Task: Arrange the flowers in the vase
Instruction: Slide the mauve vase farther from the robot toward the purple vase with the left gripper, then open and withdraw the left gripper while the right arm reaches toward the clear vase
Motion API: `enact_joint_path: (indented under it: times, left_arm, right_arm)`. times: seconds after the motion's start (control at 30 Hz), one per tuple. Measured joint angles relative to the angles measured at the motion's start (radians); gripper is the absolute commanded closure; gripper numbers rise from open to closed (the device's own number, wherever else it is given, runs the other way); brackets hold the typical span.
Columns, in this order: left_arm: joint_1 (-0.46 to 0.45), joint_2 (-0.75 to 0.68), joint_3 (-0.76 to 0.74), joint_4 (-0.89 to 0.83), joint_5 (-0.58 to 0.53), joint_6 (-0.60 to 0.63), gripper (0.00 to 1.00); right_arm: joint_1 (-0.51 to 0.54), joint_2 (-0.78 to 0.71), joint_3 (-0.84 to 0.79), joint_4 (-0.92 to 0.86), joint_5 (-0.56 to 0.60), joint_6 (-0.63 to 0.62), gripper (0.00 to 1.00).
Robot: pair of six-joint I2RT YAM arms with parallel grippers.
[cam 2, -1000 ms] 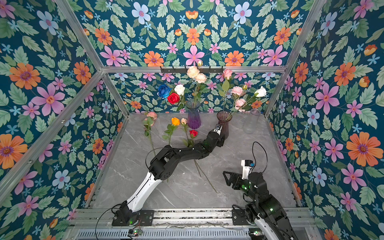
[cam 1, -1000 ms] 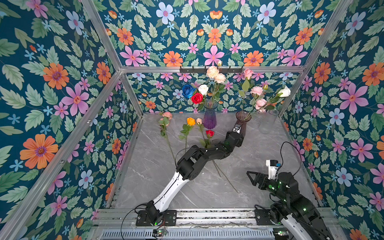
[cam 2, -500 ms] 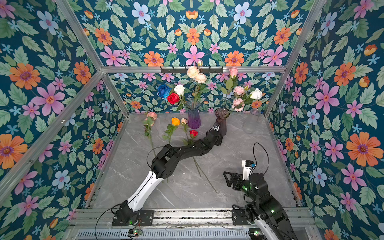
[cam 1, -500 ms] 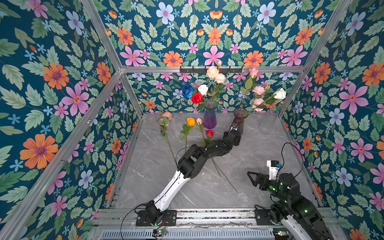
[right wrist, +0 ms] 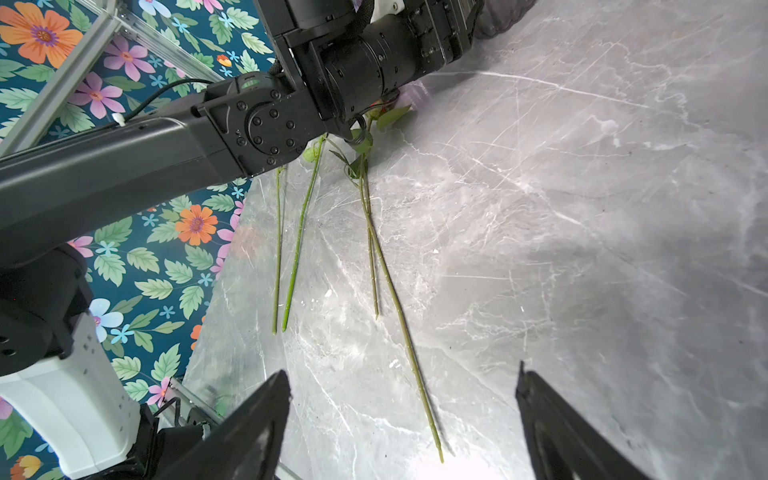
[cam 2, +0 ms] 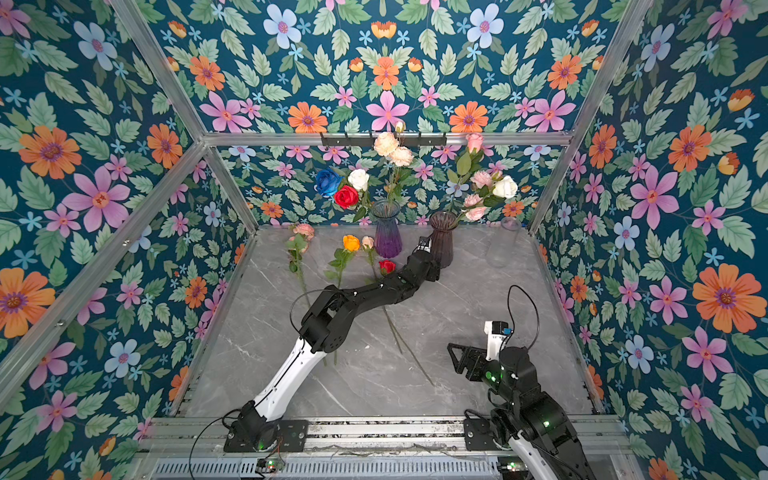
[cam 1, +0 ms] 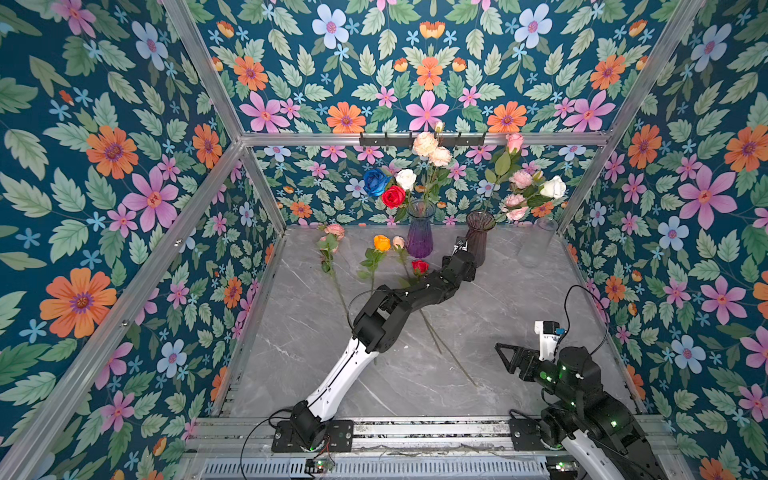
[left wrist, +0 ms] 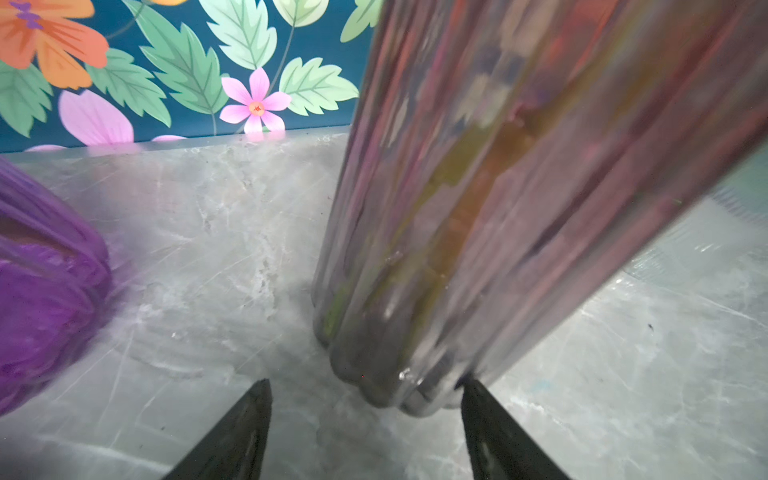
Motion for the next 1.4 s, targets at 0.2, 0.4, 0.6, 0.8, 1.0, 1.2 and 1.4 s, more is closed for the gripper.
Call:
enact_joint_path:
  times: [0.2,0.4,0.6,0.8,1.0,1.2,1.4]
  left_arm:
    - [0.010,0.056,0.079,-0.008,0.030,-0.018,0.27]
    - [0.014,0.099,0.154,-0.021,0.052,-0.029,0.27]
    - [0.015,-0.038,-0.114,0.077,0.057,-0.047,0.30]
    - [-0.048,-0.404,-0.616,0.291,0.053,-0.042,0.30]
    - [-0.082,-0.771,-1.070,0.576,0.177,-0.054,0.37]
    - [-0.085,-1.170,-1.241,0.561,0.443,-0.065,0.37]
    - [-0.084,-1.593,-1.327,0.225,0.579,-0.046,0.36]
  right_arm:
    - [0.000,0.014,0.013,-0.001,0.000,0.010,0.14]
    - [0.000,0.037,0.020,0.000,0.002,0.010,0.12]
    - [-0.020,0.274,0.114,0.003,0.041,-0.007,0.11]
    - [-0.482,0.695,0.267,0.179,-0.212,-0.004,0.15]
    - [-0.745,1.079,0.611,0.258,-0.338,0.061,0.18]
    - [-0.754,1.442,1.105,0.188,-0.296,0.055,0.26]
    - [-0.755,1.706,1.475,0.015,-0.217,-0.003,0.46]
